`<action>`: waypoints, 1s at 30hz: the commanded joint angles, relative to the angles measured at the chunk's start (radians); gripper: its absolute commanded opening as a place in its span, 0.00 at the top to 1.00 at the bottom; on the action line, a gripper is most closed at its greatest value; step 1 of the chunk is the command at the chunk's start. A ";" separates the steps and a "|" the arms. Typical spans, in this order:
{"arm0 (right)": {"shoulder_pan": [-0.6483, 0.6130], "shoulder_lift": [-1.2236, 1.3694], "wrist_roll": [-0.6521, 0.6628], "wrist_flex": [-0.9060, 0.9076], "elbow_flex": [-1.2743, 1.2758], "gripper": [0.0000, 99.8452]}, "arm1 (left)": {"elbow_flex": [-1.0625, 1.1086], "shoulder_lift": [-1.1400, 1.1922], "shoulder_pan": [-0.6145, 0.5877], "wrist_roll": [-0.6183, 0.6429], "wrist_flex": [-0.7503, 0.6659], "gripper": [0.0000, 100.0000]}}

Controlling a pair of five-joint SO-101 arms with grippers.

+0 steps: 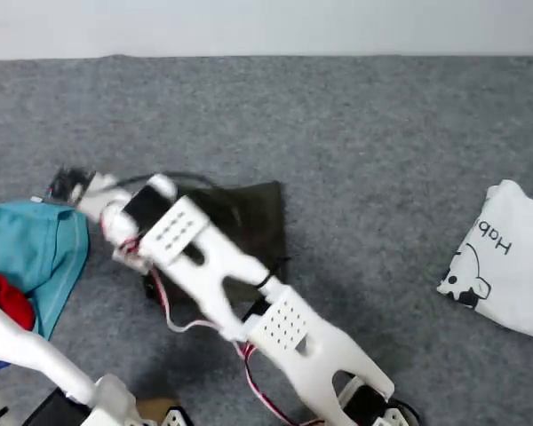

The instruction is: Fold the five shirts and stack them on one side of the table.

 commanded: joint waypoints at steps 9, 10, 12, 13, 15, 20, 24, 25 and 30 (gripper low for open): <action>0.239 0.122 0.005 -0.157 -0.129 0.99 | -0.031 -0.032 -0.002 0.002 0.006 0.99; 0.242 0.148 0.008 -0.193 -0.129 0.99 | -0.031 -0.032 -0.002 0.002 0.006 0.99; 0.239 0.197 0.009 -0.265 -0.133 0.99 | -0.031 -0.032 -0.002 0.002 0.006 0.99; 0.236 0.220 0.009 -0.305 -0.133 0.99 | -0.031 -0.032 -0.002 0.002 0.006 0.99; 0.222 0.259 0.011 -0.394 -0.133 0.99 | -0.031 -0.032 -0.002 0.002 0.006 0.99; 0.177 0.323 0.011 -0.567 -0.130 0.99 | -0.027 -0.032 -0.002 0.002 0.006 0.99; 0.166 0.311 0.011 -0.585 -0.140 0.99 | -0.027 -0.032 -0.002 0.002 0.006 0.99; 0.166 0.294 0.011 -0.562 -0.149 0.99 | -0.027 -0.032 -0.002 0.002 0.006 0.99; 0.166 0.206 0.011 -0.409 -0.229 0.99 | -0.027 -0.032 -0.002 0.002 0.006 0.99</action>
